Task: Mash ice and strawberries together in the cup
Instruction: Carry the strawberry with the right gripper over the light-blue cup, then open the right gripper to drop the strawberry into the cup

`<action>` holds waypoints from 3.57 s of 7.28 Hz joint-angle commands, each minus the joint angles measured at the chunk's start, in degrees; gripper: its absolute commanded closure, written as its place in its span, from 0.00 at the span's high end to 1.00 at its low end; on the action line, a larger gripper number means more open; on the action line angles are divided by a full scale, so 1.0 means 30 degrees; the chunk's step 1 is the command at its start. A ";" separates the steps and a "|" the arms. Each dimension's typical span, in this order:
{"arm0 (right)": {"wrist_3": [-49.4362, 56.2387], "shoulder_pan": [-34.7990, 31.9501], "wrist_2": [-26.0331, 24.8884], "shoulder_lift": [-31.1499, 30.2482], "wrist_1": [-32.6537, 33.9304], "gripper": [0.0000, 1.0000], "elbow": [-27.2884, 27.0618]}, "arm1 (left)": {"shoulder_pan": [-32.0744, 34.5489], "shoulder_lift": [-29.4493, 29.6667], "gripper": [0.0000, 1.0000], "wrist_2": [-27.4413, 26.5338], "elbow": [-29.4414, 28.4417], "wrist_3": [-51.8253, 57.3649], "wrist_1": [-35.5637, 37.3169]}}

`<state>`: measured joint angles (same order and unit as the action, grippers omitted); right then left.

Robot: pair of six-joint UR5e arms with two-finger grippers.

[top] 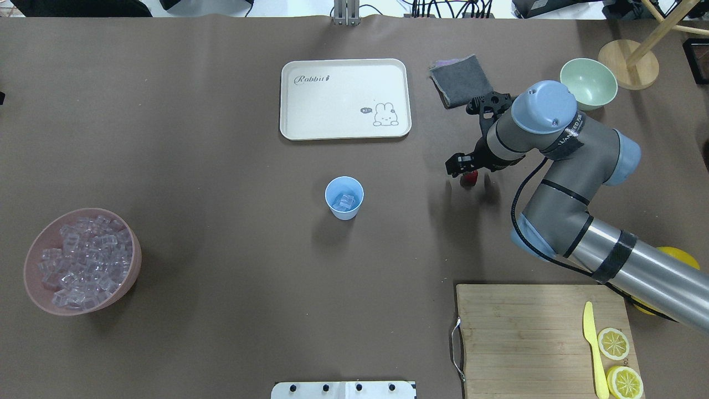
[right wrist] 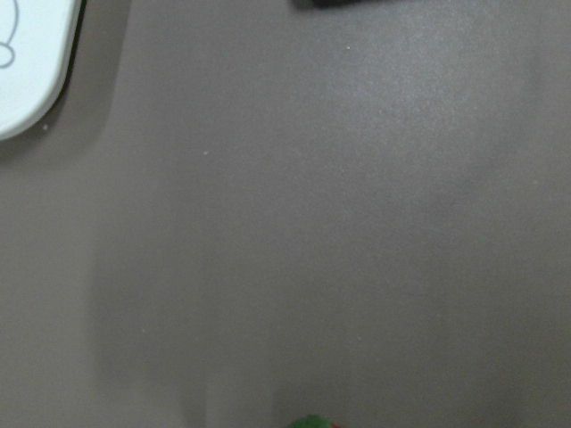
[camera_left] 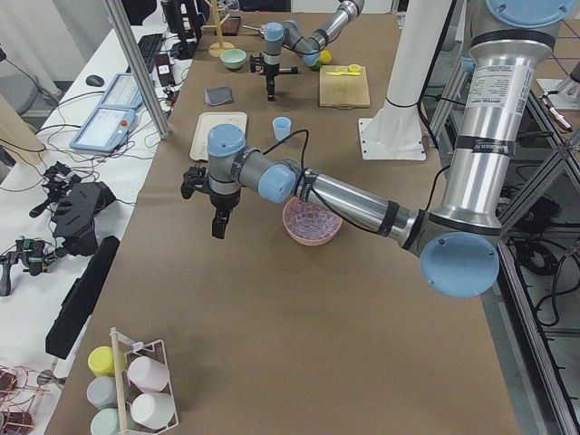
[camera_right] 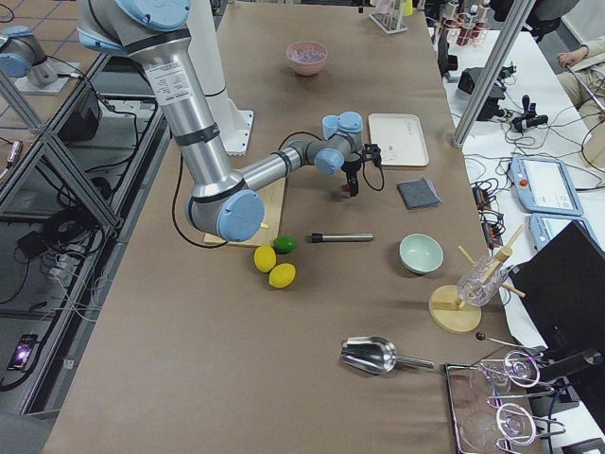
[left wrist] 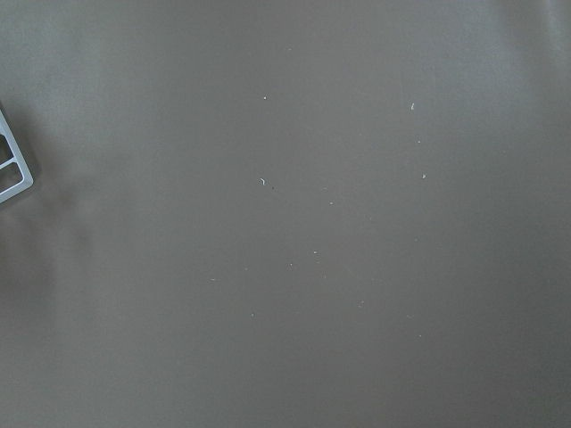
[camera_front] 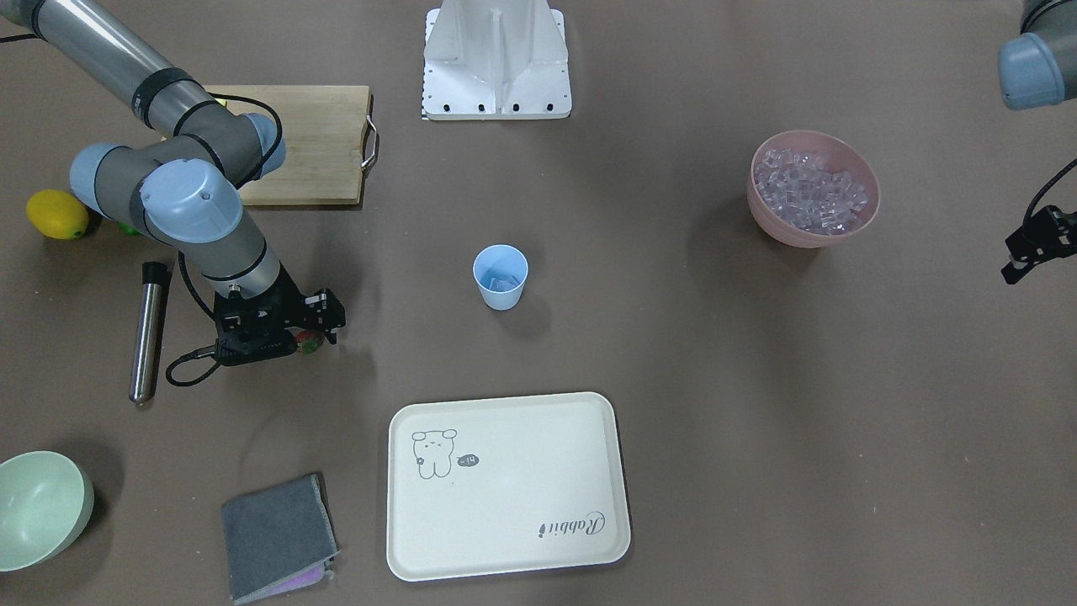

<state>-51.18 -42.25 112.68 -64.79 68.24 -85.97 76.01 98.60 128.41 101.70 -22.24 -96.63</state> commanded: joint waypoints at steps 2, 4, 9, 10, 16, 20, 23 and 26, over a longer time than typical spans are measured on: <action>-0.0079 0.0049 -0.0117 0.0004 -0.0041 0.26 0.0005 | 0.0005 -0.0024 0.98 0.0001 -0.0002 0.0000 -0.0017; -0.0108 0.0049 -0.0410 0.0004 -0.0041 0.00 -0.0024 | 0.0005 0.0005 0.98 0.0001 -0.0002 0.0000 -0.0018; -0.0253 -0.1123 -0.0352 0.2540 0.0076 0.00 -0.1694 | 0.0035 -0.0024 0.98 0.0030 -0.0031 0.0000 0.0012; -0.1386 -0.0601 -0.0410 0.3423 -0.0011 0.00 -0.1695 | 0.0035 -0.0169 0.98 0.0030 -0.0032 0.0000 -0.0017; -0.3155 0.4469 -0.5798 0.5366 -0.0100 0.00 -0.1724 | 0.0209 -0.0933 0.98 0.0060 0.0057 0.0290 -0.0194; -0.3155 0.5117 -0.6299 0.4986 -0.0070 0.00 -0.1753 | 0.0327 -0.1196 0.98 0.0089 0.0056 0.0557 -0.0223; -0.3650 0.5088 -0.6299 0.5014 -0.0041 1.00 -0.2045 | 0.0328 -0.1196 0.98 0.0089 0.0056 0.0557 -0.0194; -0.3624 0.3807 -0.5282 0.5043 0.1645 1.00 -0.2686 | 0.0328 -0.0963 0.98 0.0089 0.0056 0.0557 -0.0047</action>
<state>-62.08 -28.60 94.80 -49.67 69.94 -92.89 76.99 95.38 128.67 101.87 -20.57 -96.93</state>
